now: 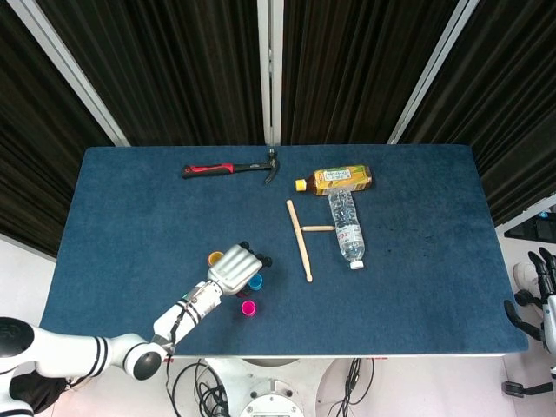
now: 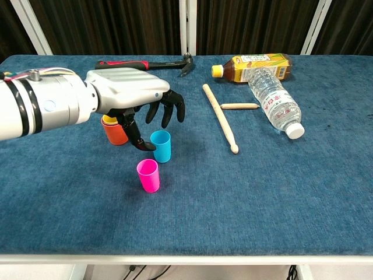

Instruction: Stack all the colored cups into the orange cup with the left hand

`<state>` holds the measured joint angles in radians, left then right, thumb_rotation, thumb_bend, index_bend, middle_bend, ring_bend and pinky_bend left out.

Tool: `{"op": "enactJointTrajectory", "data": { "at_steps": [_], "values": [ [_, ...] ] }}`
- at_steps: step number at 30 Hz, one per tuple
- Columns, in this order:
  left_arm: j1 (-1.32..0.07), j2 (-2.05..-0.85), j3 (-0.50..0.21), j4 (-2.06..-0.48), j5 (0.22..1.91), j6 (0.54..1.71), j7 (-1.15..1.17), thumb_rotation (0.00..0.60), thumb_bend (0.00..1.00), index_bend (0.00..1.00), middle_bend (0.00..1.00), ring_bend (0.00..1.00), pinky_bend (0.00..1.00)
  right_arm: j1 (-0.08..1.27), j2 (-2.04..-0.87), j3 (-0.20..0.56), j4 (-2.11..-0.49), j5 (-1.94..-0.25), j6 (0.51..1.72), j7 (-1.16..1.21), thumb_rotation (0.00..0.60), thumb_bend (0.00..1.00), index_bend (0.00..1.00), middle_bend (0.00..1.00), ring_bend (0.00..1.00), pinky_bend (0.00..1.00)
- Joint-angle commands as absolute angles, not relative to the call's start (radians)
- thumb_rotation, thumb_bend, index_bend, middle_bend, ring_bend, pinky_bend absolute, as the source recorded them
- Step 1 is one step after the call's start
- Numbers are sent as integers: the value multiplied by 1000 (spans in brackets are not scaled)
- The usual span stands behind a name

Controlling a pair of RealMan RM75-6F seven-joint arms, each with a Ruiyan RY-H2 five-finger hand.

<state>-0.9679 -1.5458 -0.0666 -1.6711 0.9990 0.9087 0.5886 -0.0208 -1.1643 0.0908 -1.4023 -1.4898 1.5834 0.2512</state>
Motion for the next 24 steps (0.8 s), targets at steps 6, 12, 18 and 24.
{"op": "enactJointTrajectory", "data": {
  "at_steps": [6,12,18,24],
  "values": [
    [-972,-1578,-49,-1635,1020,920,637,600,204,322,399,451,280,-20,-1165,91,-1396,-1488,1577,257,600,256,0,0,0,0],
    [-974,-1601,-46,-1606,1019,918,653,600,204,347,411,455,283,-22,-1166,91,-1390,-1484,1576,266,600,257,0,0,0,0],
    [-972,-1614,-43,-1589,1025,910,650,600,204,412,444,477,292,-21,-1169,92,-1378,-1479,1568,280,600,256,0,0,0,0],
    [-970,-1629,-42,-1575,1037,910,651,600,211,461,470,514,303,-22,-1168,92,-1377,-1476,1567,286,600,257,0,0,0,0]
  ]
}}
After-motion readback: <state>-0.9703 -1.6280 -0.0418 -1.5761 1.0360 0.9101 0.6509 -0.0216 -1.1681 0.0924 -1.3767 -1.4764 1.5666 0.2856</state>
